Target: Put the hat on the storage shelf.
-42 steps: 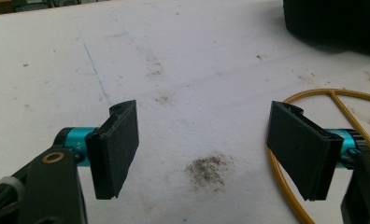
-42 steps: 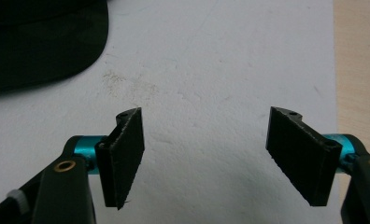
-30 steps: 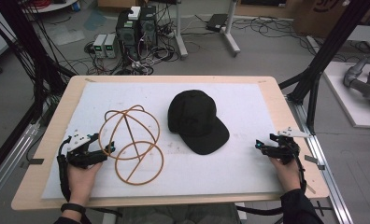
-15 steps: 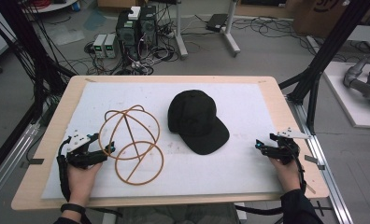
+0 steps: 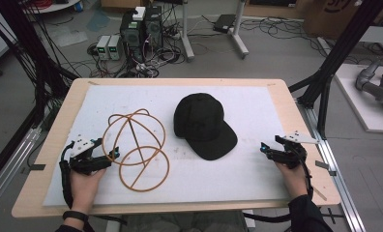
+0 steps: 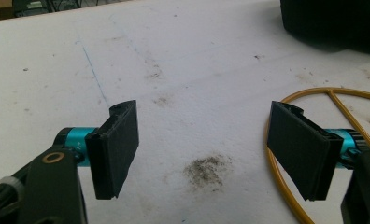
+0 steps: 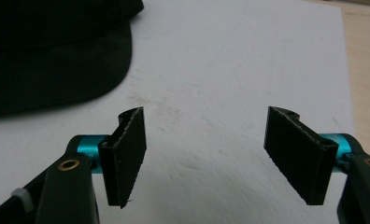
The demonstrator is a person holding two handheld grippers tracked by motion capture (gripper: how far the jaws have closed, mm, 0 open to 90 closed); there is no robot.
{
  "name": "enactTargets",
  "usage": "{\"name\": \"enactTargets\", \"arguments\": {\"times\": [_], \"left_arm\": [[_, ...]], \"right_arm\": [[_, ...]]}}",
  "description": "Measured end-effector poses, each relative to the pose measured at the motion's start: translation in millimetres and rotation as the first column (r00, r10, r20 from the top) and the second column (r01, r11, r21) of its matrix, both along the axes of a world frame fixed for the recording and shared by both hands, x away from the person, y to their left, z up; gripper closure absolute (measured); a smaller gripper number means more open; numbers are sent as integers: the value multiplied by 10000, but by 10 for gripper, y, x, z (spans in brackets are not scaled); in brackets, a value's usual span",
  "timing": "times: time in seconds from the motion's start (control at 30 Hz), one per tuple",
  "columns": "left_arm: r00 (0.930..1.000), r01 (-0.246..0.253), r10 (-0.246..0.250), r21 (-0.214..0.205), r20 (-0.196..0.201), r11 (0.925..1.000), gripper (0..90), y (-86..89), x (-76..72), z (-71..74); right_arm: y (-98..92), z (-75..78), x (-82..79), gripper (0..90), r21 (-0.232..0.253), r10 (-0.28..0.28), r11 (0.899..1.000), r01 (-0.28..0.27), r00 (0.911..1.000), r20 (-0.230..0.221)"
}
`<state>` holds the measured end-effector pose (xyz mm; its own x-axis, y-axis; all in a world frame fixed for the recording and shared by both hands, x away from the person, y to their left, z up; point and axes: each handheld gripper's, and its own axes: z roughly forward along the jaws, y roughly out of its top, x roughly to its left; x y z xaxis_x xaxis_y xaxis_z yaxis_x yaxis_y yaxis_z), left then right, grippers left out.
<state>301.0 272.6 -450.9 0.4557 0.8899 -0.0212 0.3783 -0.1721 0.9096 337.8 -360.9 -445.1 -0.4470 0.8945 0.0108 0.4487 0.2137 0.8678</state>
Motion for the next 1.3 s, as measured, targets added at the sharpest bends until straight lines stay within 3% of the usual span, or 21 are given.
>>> {"name": "enactTargets", "arguments": {"times": [0.33, 0.47, 0.5, 0.63, 0.7, 0.73, 0.8, 0.97, 1.07, 1.3], "left_arm": [[10000, -44, 44, -68, 5, 10000, 257, 11, -2, 2], [10000, -18, 18, -7, 8, 10000, 257, 5, -2, 2], [10000, -18, 18, -7, 8, 10000, 257, 5, -2, 2], [10000, -38, 38, -37, 19, 10000, 257, 8, -3, 2], [10000, -36, 36, -38, 15, 10000, 257, 8, -3, 2], [10000, -24, 24, -22, 12, 10000, 258, 8, -3, 2], [10000, -5, 5, -13, 17, 10000, 258, 7, -2, 2], [10000, -18, 18, -21, 12, 10000, 259, 8, -3, 2], [10000, -16, 16, -20, 7, 10000, 260, 8, -2, 2], [10000, -16, 16, -46, 8, 10000, 261, 8, -2, 1]], "right_arm": [[458, 242, -13, 291, 431, 805, 9955, -838, 9939, 749], [751, 320, -36, 275, 522, 1018, 9929, -1065, 9911, 858], [751, 320, -36, 275, 522, 1018, 9929, -1065, 9911, 858], [1133, 401, -36, 253, 1062, 1127, 9867, -1227, 9890, 954], [1184, 412, -30, 253, 1115, 1202, 9851, -1311, 9878, 994], [1343, 442, -15, 253, 1127, 1335, 9830, -1449, 9857, 1029], [1463, 458, 1, 253, 1200, 1478, 9800, -1587, 9844, 954], [1710, 497, 34, 254, 934, 1521, 9820, -1639, 9808, 1219], [1908, 565, 76, 255, 554, 1291, 9887, -1392, 9793, 1562], [2235, 633, 111, 277, 104, 1021, 9944, -1055, 9797, 1727]]}}
